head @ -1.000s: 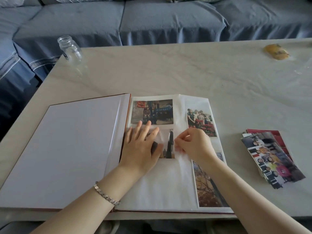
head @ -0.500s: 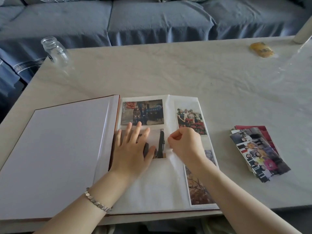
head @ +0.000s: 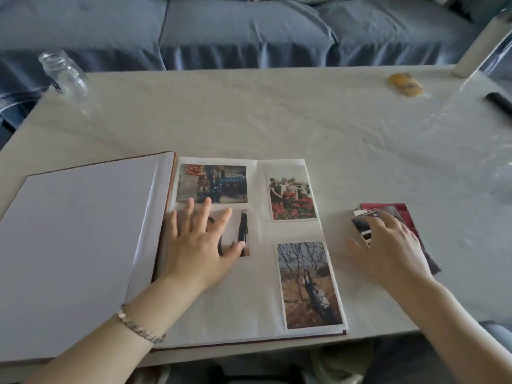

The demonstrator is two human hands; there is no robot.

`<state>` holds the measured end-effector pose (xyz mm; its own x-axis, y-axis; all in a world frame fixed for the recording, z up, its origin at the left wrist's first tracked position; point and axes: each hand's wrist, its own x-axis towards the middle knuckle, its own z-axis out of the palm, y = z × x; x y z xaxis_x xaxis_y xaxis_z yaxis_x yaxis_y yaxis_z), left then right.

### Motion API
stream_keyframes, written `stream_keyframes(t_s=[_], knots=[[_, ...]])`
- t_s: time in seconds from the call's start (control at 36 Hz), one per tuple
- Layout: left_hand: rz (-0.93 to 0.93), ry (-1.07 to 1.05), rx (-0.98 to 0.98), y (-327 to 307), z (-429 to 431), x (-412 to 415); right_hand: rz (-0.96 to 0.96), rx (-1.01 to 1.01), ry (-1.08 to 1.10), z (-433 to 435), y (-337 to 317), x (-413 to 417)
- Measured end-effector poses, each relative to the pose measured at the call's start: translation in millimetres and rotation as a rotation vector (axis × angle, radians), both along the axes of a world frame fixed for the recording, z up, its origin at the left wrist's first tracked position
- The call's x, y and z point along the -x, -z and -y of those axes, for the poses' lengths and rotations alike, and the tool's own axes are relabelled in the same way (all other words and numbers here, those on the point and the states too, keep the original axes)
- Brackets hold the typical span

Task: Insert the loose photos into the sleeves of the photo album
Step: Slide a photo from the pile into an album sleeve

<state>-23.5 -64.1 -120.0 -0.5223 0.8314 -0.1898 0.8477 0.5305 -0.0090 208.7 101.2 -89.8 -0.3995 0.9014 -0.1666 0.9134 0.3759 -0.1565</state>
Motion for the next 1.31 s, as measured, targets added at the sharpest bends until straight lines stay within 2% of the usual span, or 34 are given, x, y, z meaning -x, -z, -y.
stream_keyframes(t_s=[0.06,0.11,0.36,0.44,0.56,0.67,0.78,0.86,0.97,1.11,1.17,1.25,1.31], knots=[[0.015,-0.019,0.015,-2,-4,-4,0.136,0.028,-0.011,1,4,-8],[0.037,-0.037,0.021,-3,-7,-7,0.177,-0.021,-0.060,1,10,-13],[0.107,-0.073,-0.028,-13,-8,-7,-0.025,0.003,-0.035,0,-3,-21],[0.177,-0.058,-0.201,-15,-10,-7,-0.143,-0.175,-0.040,2,-2,-21],[0.346,-0.004,-0.497,-29,-16,-14,-0.449,-0.610,-0.273,13,0,-11],[0.662,-0.076,-0.502,-51,-26,-26,-0.605,-0.701,-0.406,19,-3,7],[0.789,-0.057,-0.521,-59,-32,-32,-0.635,-0.775,-0.387,19,1,10],[0.797,-0.018,-0.500,-60,-33,-35,-0.601,-0.792,-0.317,13,7,-4],[0.797,0.014,-0.487,-58,-40,-39,-0.440,-0.722,-0.203,10,17,-28],[0.842,0.010,-0.466,-58,-52,-46,-0.250,-0.416,-0.060,9,32,-38],[0.894,-0.003,-0.446,-59,-58,-49,-0.275,-0.418,-0.055,7,31,-38],[0.969,-0.047,-0.394,-63,-68,-55,-0.463,-0.572,-0.151,10,17,-29],[1.148,-0.113,-0.353,-71,-73,-62,-0.594,-0.658,-0.242,15,3,-19]])
